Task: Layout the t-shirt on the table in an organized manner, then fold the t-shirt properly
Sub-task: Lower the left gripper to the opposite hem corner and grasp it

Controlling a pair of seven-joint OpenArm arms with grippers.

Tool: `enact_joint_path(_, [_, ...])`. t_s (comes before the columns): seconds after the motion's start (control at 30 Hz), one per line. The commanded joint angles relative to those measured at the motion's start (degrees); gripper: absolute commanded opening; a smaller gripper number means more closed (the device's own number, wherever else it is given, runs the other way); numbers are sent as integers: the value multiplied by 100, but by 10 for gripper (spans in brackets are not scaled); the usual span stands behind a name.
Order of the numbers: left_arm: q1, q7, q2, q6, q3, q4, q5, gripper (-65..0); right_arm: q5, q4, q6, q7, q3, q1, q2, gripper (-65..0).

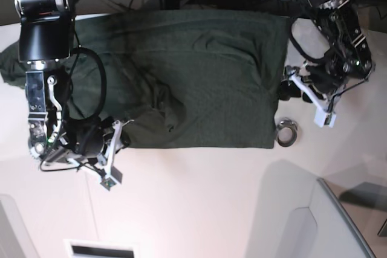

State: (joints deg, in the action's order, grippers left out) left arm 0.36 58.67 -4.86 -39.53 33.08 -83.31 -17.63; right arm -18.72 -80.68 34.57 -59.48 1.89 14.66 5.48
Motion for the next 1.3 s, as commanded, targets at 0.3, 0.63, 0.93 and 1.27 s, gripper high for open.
enact_joint_path(0.3, [-1711,-289,7,-47,-1405,2111,-97,-216,-58,-1079,11,36,-1257,-485,239,-495])
enact_joint_path(0.63, [-1913,-1274,-116,748,-1721,2823,-44,-216,-58,-1466,20,36,-1706,-793,239,-495])
enact_joint_path(0.93, [-1799,-1854,-441,1891,-1668,2603,554,-216,-58,-1457,20,36,-1706,-863,239,-495])
enact_joint_path(1.27, [-1693,-1415,-186,880,-1484,2287,185,-216,-58,-1439,20,36,-1706,-872,248,-495])
